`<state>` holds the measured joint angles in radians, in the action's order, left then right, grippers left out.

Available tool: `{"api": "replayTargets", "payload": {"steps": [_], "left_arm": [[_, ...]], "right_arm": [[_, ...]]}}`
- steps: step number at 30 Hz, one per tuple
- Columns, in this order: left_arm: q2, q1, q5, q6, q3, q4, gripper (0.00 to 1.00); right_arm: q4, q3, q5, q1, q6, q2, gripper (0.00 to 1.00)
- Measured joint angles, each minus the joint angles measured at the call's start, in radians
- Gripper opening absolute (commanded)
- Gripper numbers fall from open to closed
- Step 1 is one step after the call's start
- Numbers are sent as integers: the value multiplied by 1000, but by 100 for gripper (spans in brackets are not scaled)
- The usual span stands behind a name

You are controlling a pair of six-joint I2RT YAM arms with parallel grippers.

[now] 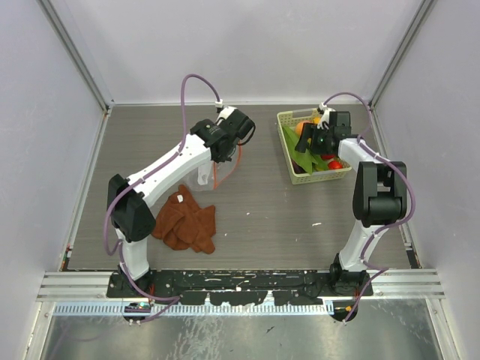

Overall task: Place the food in the zip-top bag and seal the zipper
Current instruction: Pick up the fake vegetable from the bin.

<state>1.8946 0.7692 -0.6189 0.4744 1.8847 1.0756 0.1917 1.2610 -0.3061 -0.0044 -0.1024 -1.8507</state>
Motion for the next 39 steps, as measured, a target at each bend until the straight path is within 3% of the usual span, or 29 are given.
{"api": "replayTargets", "payload": {"steps": [8, 16, 28, 32, 39], "left_arm": [[0, 0, 15, 4, 8, 8, 0], [0, 0, 22, 7, 9, 16, 0], [0, 0, 23, 7, 10, 19, 0], [0, 0, 23, 7, 10, 22, 0], [0, 0, 23, 6, 10, 22, 0]], "right_arm": [[45, 2, -10, 31, 28, 0, 69], [71, 6, 39, 71, 47, 0, 76], [74, 32, 93, 90, 42, -85, 75], [75, 37, 107, 94, 38, -87, 64], [70, 37, 110, 105, 29, -84, 35]]}}
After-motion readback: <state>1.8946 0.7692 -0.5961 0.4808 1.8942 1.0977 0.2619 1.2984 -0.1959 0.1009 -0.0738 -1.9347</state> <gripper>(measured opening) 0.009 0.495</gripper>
